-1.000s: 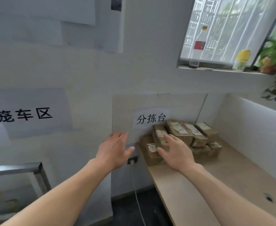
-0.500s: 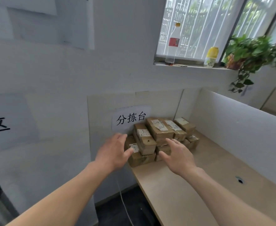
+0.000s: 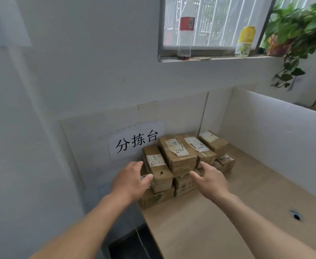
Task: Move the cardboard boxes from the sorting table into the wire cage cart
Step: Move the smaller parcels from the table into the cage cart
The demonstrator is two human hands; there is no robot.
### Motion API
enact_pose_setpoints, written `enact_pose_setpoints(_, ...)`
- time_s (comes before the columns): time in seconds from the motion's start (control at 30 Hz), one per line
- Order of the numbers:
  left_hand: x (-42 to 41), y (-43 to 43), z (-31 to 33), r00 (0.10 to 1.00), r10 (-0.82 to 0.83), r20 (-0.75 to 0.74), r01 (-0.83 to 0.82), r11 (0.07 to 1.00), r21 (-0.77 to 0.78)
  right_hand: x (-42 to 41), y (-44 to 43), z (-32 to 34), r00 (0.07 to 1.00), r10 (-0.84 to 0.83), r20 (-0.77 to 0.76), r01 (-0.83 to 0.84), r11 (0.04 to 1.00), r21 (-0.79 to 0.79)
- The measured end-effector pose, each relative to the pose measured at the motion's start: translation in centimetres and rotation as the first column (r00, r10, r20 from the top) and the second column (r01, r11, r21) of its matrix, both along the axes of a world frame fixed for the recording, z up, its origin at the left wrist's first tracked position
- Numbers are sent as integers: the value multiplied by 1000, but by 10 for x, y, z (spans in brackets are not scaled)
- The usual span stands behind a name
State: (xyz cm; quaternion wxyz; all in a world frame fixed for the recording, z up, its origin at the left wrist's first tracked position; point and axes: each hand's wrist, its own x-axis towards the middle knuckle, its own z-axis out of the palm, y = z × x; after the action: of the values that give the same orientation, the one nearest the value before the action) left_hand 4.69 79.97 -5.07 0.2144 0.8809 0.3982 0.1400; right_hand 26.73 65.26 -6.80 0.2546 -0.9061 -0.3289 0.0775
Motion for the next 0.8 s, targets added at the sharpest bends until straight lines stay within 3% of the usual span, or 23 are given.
enact_pose_setpoints(0.4,96,43,-74,982,189,-9,-184,944,-273,96,68,-62,981,-98,-167,88,994,-67)
enact_pose_setpoints(0.8,125,66,-123,952,300,61,-230,830,-508,112,103,-96,904,-145,-402,250,943,221)
